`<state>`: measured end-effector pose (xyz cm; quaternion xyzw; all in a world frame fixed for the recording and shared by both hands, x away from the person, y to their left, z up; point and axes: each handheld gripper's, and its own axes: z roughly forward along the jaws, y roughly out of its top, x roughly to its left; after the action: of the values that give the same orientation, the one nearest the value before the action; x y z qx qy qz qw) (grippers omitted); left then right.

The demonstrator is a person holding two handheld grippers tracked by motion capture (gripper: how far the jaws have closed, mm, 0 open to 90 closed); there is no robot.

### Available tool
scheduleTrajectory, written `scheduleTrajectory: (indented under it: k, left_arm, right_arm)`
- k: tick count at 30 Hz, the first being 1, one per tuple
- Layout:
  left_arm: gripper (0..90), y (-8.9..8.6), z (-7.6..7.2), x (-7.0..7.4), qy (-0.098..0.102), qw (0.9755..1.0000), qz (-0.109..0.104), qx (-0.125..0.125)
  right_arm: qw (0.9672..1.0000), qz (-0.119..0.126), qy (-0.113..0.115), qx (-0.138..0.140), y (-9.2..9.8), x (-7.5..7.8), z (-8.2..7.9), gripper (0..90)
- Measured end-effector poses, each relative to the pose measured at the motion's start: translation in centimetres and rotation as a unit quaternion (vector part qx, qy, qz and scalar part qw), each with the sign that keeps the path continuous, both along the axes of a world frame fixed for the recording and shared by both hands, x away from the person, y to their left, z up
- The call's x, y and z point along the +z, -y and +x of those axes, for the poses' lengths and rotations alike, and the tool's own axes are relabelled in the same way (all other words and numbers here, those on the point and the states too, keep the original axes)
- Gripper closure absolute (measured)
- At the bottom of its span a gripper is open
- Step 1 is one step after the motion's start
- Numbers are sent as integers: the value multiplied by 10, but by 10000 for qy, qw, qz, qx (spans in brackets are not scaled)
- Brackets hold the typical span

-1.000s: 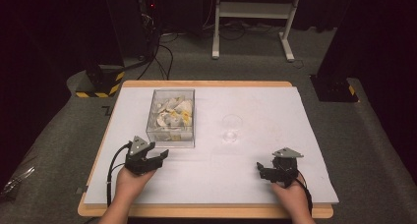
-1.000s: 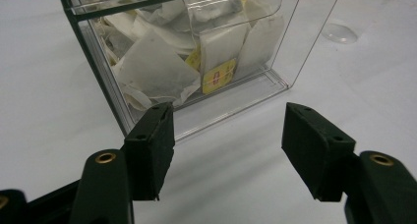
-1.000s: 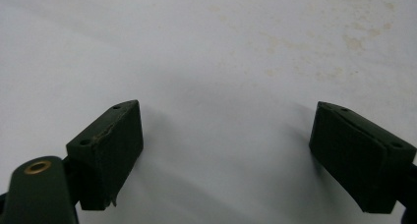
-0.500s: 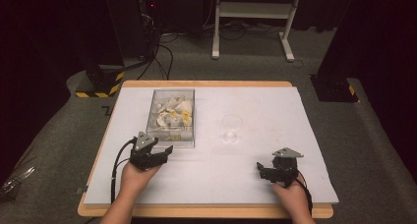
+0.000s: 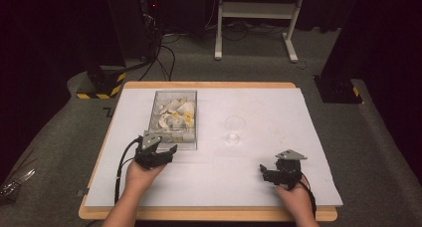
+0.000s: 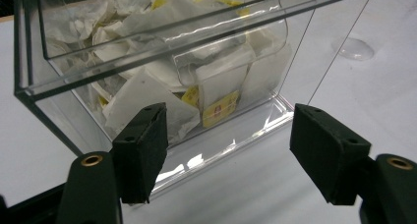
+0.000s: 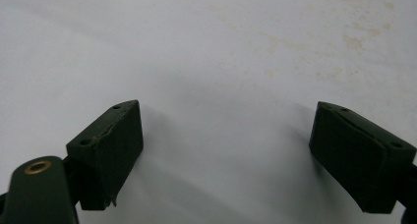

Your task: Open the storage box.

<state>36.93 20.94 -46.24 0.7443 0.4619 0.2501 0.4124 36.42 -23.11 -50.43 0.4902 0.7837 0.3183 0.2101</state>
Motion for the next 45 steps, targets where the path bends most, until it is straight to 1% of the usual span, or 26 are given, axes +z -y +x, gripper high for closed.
scheduleTrajectory:
  k: [2,4,6,12,17,18,19,21,22,25,29,30,32,35,43,45]
  left_arm:
    - [311,0,1,0,55,10000,-40,47]
    - [311,0,2,0,52,9999,-134,49]
    - [311,-1,3,1,70,9998,-162,28]
    - [293,2,5,3,122,9998,-153,-7]
    - [285,4,7,3,148,9997,-218,8]
    - [293,5,7,3,157,9996,-234,-4]
    - [303,5,7,2,185,9996,-203,-8]
    - [351,6,7,2,202,9996,-203,5]
    - [364,5,8,2,191,9995,-257,11]
    - [404,5,9,2,233,9992,-332,-2]
    - [437,4,10,1,280,9991,-316,70]
    - [438,4,9,1,307,9989,-326,97]
    - [445,3,9,1,320,9985,-421,121]
    - [451,3,9,1,320,9983,-459,159]
    - [500,3,8,1,351,9983,-431,196]
    - [512,3,8,2,382,9983,-397,209]
  right_arm:
    - [10000,-1,-1,-1,0,0,0,129]
    - [10000,-1,1,1,0,0,0,129]
    - [10000,-2,1,0,0,0,0,129]
    - [10000,-4,3,-1,0,0,0,129]
    - [10000,-5,4,0,0,0,0,129]
    - [10000,-6,4,-2,0,0,0,130]
    - [10000,-5,5,-2,0,0,0,130]
    - [10000,-4,5,-1,0,0,0,130]
    - [10000,-5,5,0,0,0,0,130]
    - [10000,-3,3,-1,0,0,0,130]
    - [10000,-15,15,6,0,0,0,130]
    - [10000,-10,10,-2,0,0,0,130]
    - [10000,-16,17,6,0,0,0,130]
    - [10000,-16,17,5,0,0,0,131]
    - [10000,-16,17,6,0,0,0,130]
    - [10000,-14,14,6,0,0,0,130]
